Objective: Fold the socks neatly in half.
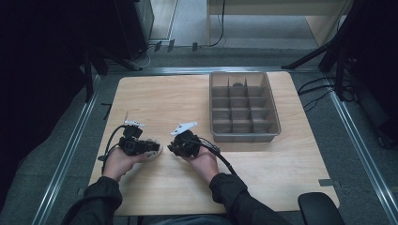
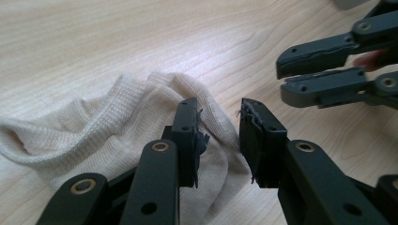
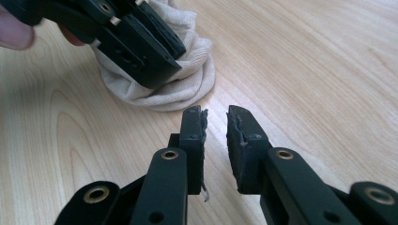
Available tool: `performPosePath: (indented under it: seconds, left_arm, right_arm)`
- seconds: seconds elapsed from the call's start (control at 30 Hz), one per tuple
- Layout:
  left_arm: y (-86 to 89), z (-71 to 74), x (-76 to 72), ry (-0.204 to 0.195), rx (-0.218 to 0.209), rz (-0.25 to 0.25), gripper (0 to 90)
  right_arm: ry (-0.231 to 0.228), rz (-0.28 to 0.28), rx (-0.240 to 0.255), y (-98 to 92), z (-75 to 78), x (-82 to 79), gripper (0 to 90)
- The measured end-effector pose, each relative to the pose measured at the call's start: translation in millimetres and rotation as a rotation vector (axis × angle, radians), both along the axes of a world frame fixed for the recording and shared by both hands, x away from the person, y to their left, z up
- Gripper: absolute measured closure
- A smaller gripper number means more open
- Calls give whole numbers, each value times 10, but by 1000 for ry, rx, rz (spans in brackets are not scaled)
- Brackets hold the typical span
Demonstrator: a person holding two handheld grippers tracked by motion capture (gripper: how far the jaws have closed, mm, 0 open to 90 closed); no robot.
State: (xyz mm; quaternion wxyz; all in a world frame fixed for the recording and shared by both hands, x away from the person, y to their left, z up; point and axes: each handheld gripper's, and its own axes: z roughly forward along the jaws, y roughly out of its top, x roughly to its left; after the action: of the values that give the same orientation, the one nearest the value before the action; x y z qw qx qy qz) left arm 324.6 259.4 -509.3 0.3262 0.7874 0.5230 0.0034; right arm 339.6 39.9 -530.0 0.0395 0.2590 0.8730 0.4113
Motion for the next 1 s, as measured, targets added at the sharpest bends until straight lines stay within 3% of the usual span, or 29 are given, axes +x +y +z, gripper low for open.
performPosePath:
  seconds: [0.33, 0.63, 0.77, 0.87, 1.0]
  left_arm:
    - [58, 147, -38, -22, -20, 14, 531]
    - [232, 270, -84, -47, -48, 49, 497]
    - [351, 281, -96, -45, -66, 66, 554]
    - [448, 267, -113, -39, -53, 80, 626]
    - [578, 239, -136, -35, -36, 110, 646]
  right_arm:
    - [7, 5, 2, 7, 3, 12, 771]
    - [33, 16, -9, 32, 9, 24, 763]
    - [35, 28, -17, 58, 7, 22, 760]
    - [31, 40, -17, 92, 29, 28, 761]
    - [37, 60, -14, 171, 58, 31, 747]
